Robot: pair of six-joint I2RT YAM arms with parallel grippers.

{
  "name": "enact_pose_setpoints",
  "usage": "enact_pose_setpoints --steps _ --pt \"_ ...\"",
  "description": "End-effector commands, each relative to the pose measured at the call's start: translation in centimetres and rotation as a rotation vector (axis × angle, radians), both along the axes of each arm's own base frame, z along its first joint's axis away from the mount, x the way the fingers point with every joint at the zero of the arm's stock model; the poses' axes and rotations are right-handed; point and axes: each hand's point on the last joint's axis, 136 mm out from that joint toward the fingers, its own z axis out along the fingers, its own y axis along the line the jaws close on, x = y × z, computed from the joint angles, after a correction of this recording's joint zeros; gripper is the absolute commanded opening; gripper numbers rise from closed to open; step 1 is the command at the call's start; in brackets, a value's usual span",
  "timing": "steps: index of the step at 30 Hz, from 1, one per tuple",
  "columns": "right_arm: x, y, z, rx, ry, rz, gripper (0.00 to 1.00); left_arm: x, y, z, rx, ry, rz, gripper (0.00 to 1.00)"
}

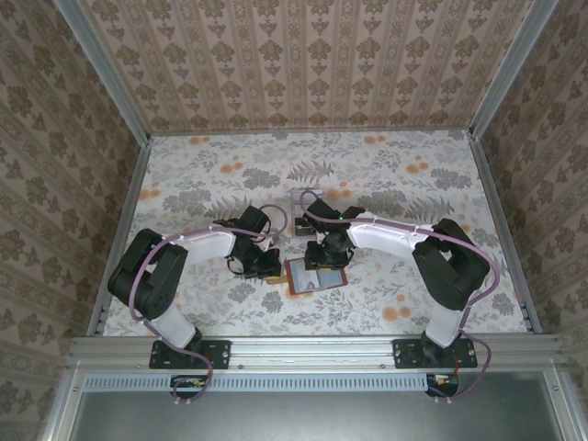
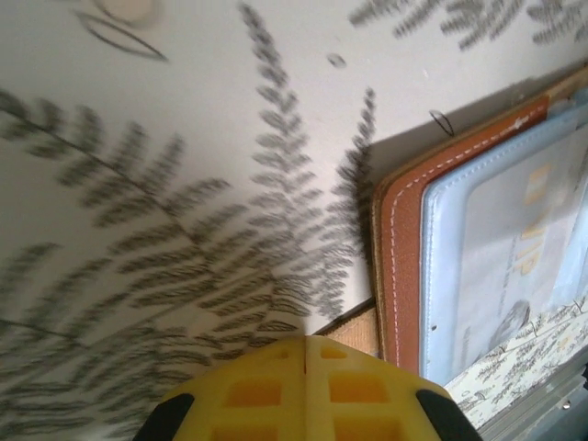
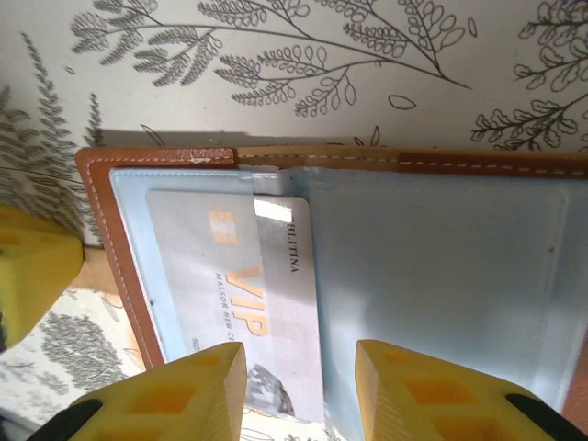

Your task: Take the credit cards out of the card holder

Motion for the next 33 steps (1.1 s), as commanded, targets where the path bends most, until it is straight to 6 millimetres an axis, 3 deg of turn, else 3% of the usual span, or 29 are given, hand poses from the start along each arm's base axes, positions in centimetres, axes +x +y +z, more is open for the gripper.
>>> enact_pose_setpoints --steps 1,6,14,22,33 --pt "-0.4 0.7 0.6 0.096 0.034 -0.028 0.38 0.4 2.8 -1.4 0.136 -0.002 0.004 0.0" --pt "-0.1 1.2 0.6 0.176 0.043 -0.049 0.37 1.4 1.9 0.2 0.099 -0.026 0.004 0.0" --pt "0.2 2.5 1.0 0.266 0.06 -0.054 0.36 0.9 -1.4 2.7 -0.022 -0.04 0.002 0.0" --pt "0.4 2.8 0.2 0.276 0.08 -0.053 0.35 0.4 -3.2 1.9 -0.044 -0.014 -0.02 0.0" --pt "0.3 2.2 -1.3 0.242 0.107 -0.057 0.34 -0.3 -2.2 -0.7 0.035 0.032 -0.033 0.0"
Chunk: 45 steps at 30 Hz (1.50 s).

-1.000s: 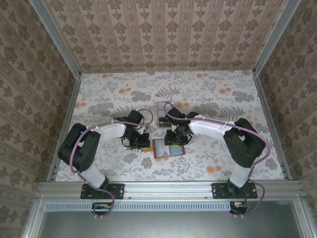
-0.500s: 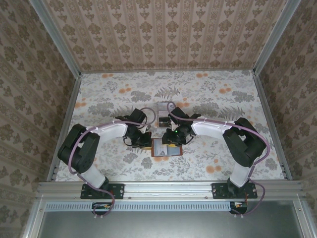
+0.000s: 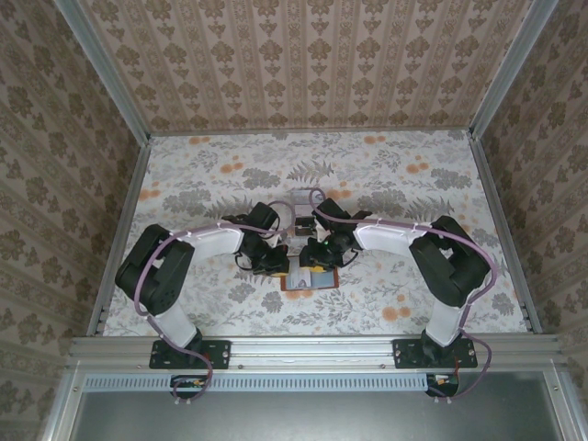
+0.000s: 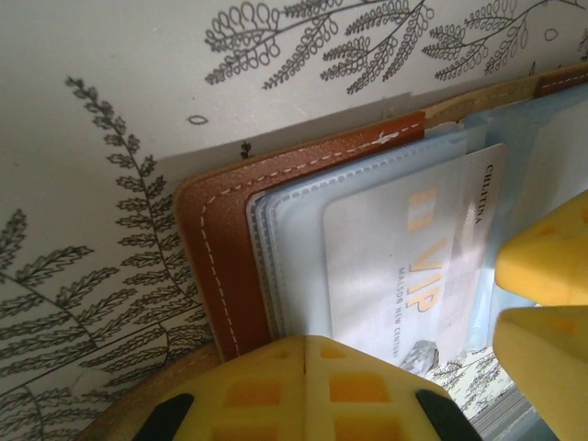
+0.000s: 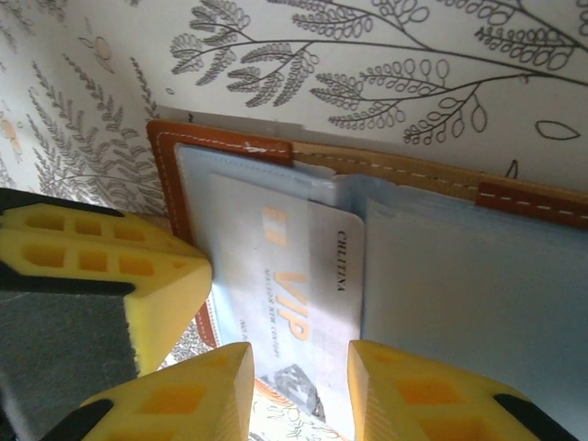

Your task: Take the credit cards out of the card holder

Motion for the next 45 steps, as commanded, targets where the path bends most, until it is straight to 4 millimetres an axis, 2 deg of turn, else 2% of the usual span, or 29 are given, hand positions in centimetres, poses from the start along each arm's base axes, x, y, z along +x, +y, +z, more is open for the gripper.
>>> enact_pose_setpoints --steps 1,7,17,22,30,39,45 --pt "-0.1 -0.4 -0.9 -0.008 0.03 -0.007 0.34 -0.5 0.9 -1.5 0.078 0.027 -0.009 0.0" --pt "-0.3 -0.5 -1.6 -0.013 0.034 -0.008 0.32 -0.9 1.8 -2.1 0.12 0.039 -0.017 0.0" --pt "-0.4 0.5 -1.6 0.072 0.051 -0.018 0.29 -1.0 1.8 -2.2 0.121 0.044 -0.021 0.0" --pt "-0.3 0.4 -1.4 0.081 0.045 -0.029 0.21 -1.1 1.9 -2.3 0.126 0.047 -0.019 0.0" --pt "-0.1 -0.5 -0.7 0.077 0.017 -0.048 0.12 -1.2 2.4 -2.4 0.153 0.047 -0.026 0.0" --pt "-0.2 -1.3 -0.7 0.064 0.016 -0.06 0.06 -1.2 2.5 -2.4 0.16 0.048 -0.029 0.0" --pt "-0.3 -3.1 -0.8 -0.027 -0.002 -0.05 0.06 -1.3 2.6 -2.5 0.163 0.051 -0.028 0.0"
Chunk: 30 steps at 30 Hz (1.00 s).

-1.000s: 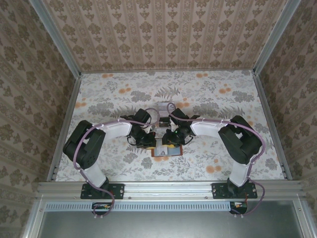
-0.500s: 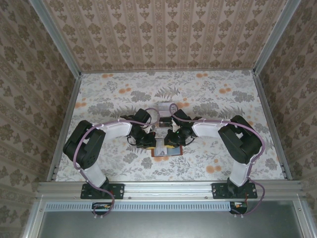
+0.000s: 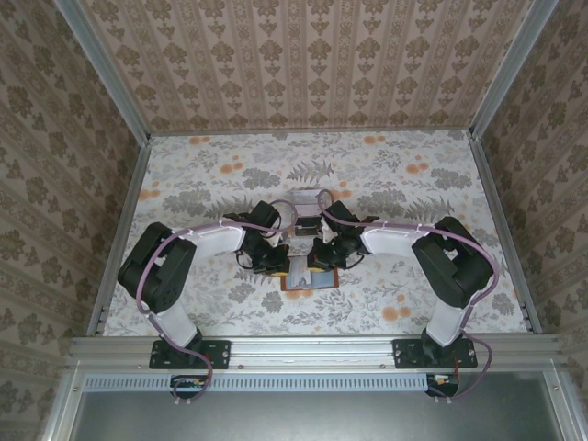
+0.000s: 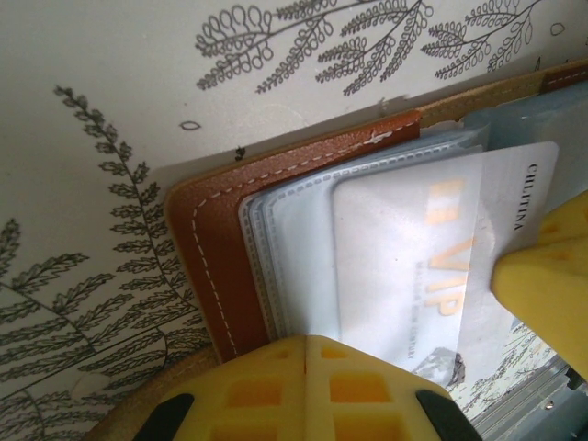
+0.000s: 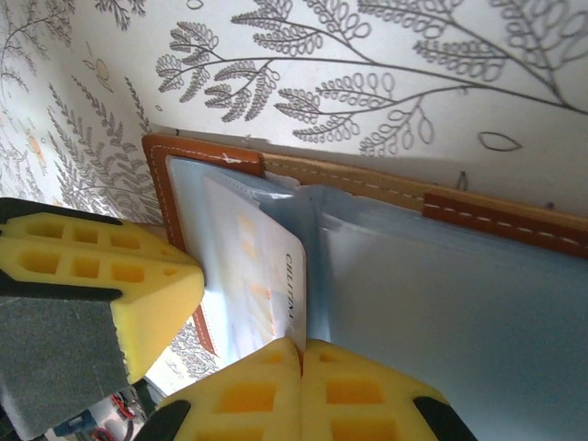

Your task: Take the credit cards out of the card holder

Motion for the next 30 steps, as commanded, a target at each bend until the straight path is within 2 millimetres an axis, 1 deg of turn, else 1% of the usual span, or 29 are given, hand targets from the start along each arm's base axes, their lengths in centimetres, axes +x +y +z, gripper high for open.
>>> enact_pose_setpoints --steps 1,4,8,11,15,20,24,26,30 --pt "-0.6 -2.6 -0.3 -0.118 -0.002 -0.002 0.05 -1.4 2.5 -2.4 0.143 0.047 -0.009 0.0" --pt "-0.8 -3.7 -0.2 -0.178 -0.011 0.01 0.05 -1.3 2.5 -2.3 0.142 0.046 -0.009 0.0" --pt "-0.7 -4.8 0.5 -0.236 -0.033 0.021 0.05 -1.3 2.5 -2.3 0.141 0.045 -0.008 0.0" --pt "-0.8 -5.3 1.1 -0.263 -0.042 0.024 0.05 -1.3 2.5 -2.3 0.143 0.046 -0.007 0.0" --pt "-0.6 -5.6 1.8 -0.272 -0.06 0.023 0.05 -1.3 2.5 -2.2 0.141 0.044 -0.008 0.0" --pt "-0.6 -5.0 2.0 -0.249 -0.061 0.028 0.05 -1.2 2.6 -2.1 0.139 0.041 -0.005 0.0" --pt "-0.7 -3.6 2.2 -0.189 -0.048 0.036 0.06 -1.2 2.6 -2.1 0.138 0.041 -0.002 0.0" --pt "-0.4 -2.5 2.4 -0.136 -0.052 0.033 0.08 -1.2 2.6 -2.1 0.137 0.04 -0.002 0.0" --pt "-0.5 -1.7 2.3 -0.099 -0.038 0.028 0.13 -1.2 2.6 -2.1 0.136 0.038 0.001 0.0"
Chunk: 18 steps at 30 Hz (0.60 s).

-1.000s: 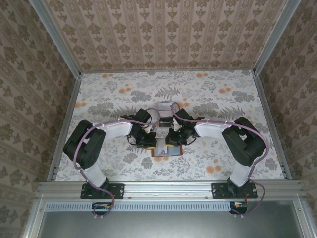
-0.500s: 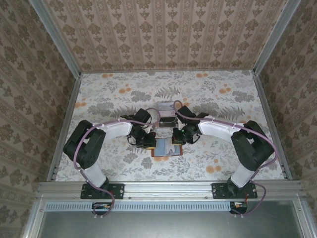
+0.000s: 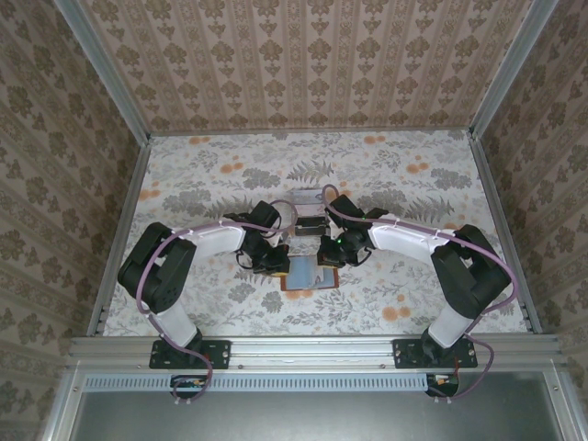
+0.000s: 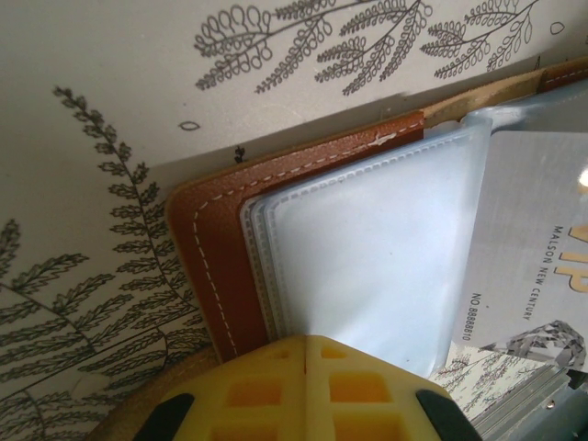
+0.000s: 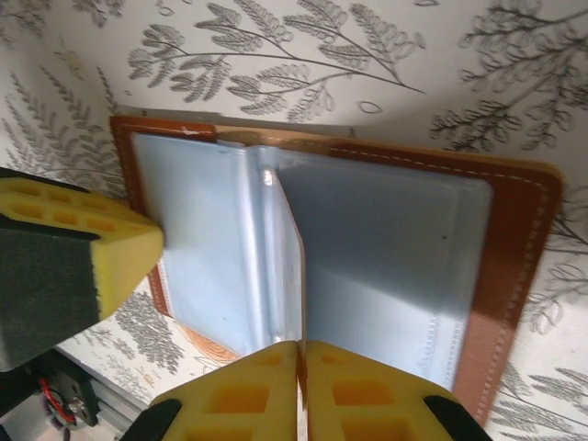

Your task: Take the credit cards out of the card holder

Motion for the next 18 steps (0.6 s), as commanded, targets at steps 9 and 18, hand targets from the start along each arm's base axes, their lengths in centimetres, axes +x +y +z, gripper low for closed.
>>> enact_pose_setpoints --steps 9,18 --pt "-0.4 1.2 -0.3 0.036 0.032 -0.001 0.14 -0.8 2.4 -1.3 0.123 0.019 0.005 0.0" --pt "0.2 0.6 0.8 -0.003 -0.006 0.0 0.07 0.7 1.8 1.2 0.085 -0.038 0.019 0.0"
